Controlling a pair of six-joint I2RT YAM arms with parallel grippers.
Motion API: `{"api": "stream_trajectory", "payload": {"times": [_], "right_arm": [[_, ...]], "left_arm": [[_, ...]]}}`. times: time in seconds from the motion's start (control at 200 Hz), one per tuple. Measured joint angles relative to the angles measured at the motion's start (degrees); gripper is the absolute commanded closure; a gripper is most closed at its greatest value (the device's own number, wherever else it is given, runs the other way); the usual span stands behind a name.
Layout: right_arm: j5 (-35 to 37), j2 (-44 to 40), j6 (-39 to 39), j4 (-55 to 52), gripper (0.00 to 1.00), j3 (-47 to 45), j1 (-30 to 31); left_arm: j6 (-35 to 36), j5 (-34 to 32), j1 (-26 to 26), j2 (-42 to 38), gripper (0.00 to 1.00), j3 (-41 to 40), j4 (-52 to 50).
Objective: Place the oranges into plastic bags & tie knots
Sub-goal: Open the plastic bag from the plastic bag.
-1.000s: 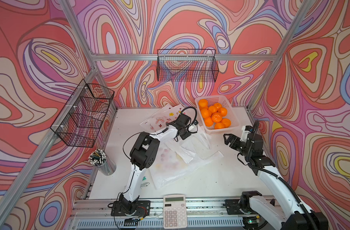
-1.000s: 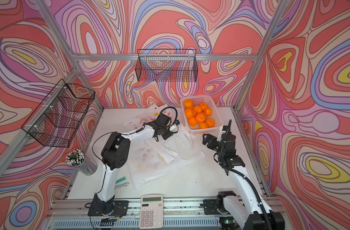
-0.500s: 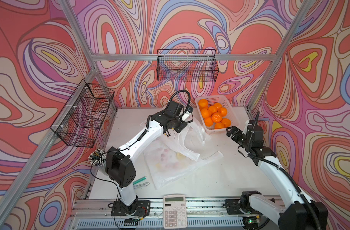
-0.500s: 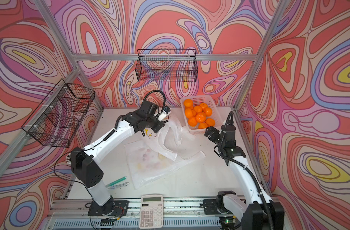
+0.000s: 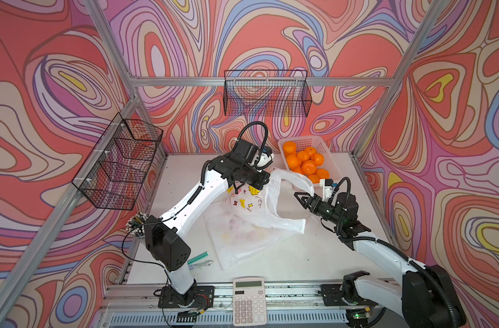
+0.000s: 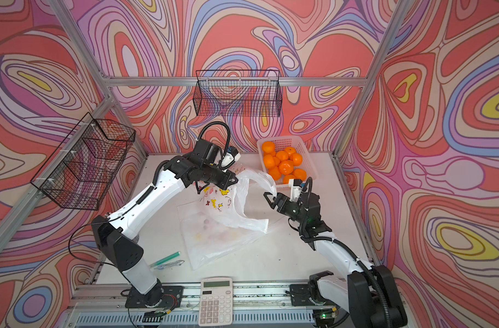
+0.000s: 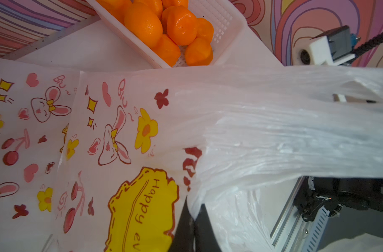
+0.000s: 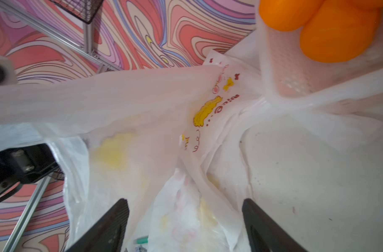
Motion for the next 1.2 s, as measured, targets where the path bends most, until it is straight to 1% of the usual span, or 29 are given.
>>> {"api": "stream_trajectory", "payload": {"times": [0.1,0.215,0.28,0.321,0.361,0.371,0.376,0.386,0.436,0.476,0.516,0.521,0.536,0.611,0.726,0.871,0.946,0.967,1.007,1.012,1.027,1.032,1.042,1.047,1.062,1.077,1.082,1.092,1.197], "right_arm": [[0.2,1.4,1.6,6.9,0.16,-0.5,3.4],[0.5,4.8,3.0,13.3,0.21,-0.6,7.5],[0.8,6.6,3.4,15.5,0.25,-0.5,9.2],[1.0,7.6,3.6,16.6,0.30,-0.3,10.3],[1.4,8.7,3.8,17.1,0.39,0.1,11.1],[1.5,8.8,3.9,17.2,0.41,0.2,11.2],[1.6,9.1,3.7,17.2,0.45,0.3,11.3],[1.7,9.3,3.4,17.3,0.46,0.5,11.5],[2.2,10.4,4.1,17.8,0.63,1.2,12.1],[2.6,11.1,3.9,18.2,0.81,1.6,12.5],[3.3,11.2,3.7,18.2,0.94,1.8,12.7],[3.5,11.2,3.5,18.2,0.97,1.9,12.7],[3.5,11.2,3.6,18.2,1.00,1.9,12.8],[5.5,10.8,3.3,16.6,1.00,2.1,12.8],[9.9,8.5,1.0,9.6,1.00,2.8,12.8],[15.0,6.0,-0.8,0.7,1.00,3.9,12.8],[17.1,5.8,-1.5,-3.5,1.00,4.4,12.8],[17.4,5.8,-1.7,-4.4,0.96,4.5,12.8],[18.2,5.7,-2.3,-6.8,0.85,4.7,12.8],[18.2,5.7,-2.3,-6.8,0.85,4.7,12.8],[18.5,5.6,-2.6,-8.0,0.80,5.0,12.8],[18.6,5.5,-2.6,-8.2,0.80,5.0,12.8],[18.9,5.4,-3.0,-9.1,0.76,5.2,12.8],[18.9,5.4,-3.0,-9.1,0.76,5.2,12.8],[19.2,5.2,-3.1,-10.0,0.72,5.3,12.8],[19.5,4.9,-3.4,-10.8,0.67,5.5,12.8],[19.8,4.8,-4.1,-11.2,0.64,5.6,12.8],[20.0,4.5,-4.1,-11.8,0.62,5.6,12.8],[21.4,-0.2,-7.3,-18.4,0.37,6.4,12.4]], "left_arm": [[-1.8,2.2,0.0,1.1,1.00,0.0,0.5],[-3.2,4.1,0.0,2.1,1.00,-0.1,1.4],[-3.7,4.6,0.0,2.4,1.00,-0.3,1.9],[-3.9,4.7,0.0,2.4,1.00,-0.5,2.0],[-4.1,5.1,0.0,2.5,1.00,-0.6,2.1],[-4.1,5.1,0.0,2.5,1.00,-0.7,2.1],[-4.2,5.2,0.0,2.6,1.00,-0.7,2.1],[-4.2,5.2,0.0,2.6,1.00,-0.7,2.2],[-4.3,5.5,0.0,2.6,1.00,-0.8,2.4],[-4.3,5.6,0.0,2.7,1.00,-0.9,2.4],[-4.3,5.5,0.0,2.7,1.00,-1.1,2.5],[-4.3,5.5,0.0,2.7,1.00,-1.1,2.5],[-4.3,5.5,0.0,2.7,1.00,-1.1,2.5],[-4.3,5.0,0.0,2.7,0.98,-1.5,2.5],[-4.1,3.9,0.0,2.7,0.95,-1.6,2.5],[-4.0,3.0,0.0,2.1,0.95,-2.0,2.4],[-3.8,2.5,0.1,1.8,0.97,-2.1,2.4],[-3.8,2.4,0.1,1.6,0.97,-2.1,2.4],[-3.9,2.3,0.2,1.4,1.00,-2.3,2.4],[-3.9,2.3,0.2,1.3,1.00,-2.3,2.4],[-3.9,2.2,0.2,1.2,1.00,-2.4,2.4],[-3.9,2.2,0.2,1.1,1.00,-2.4,2.4],[-4.0,2.2,0.3,1.0,1.00,-2.4,2.3],[-4.0,2.2,0.3,1.0,1.00,-2.4,2.3],[-4.2,2.2,0.4,0.8,1.00,-2.4,2.4],[-4.4,2.2,0.5,0.7,1.00,-2.5,2.4],[-4.4,2.1,0.5,0.7,1.00,-2.5,2.4],[-4.6,2.1,0.5,0.5,1.00,-2.6,2.4],[-8.8,2.6,2.1,-1.9,1.00,-5.1,3.6]]}}
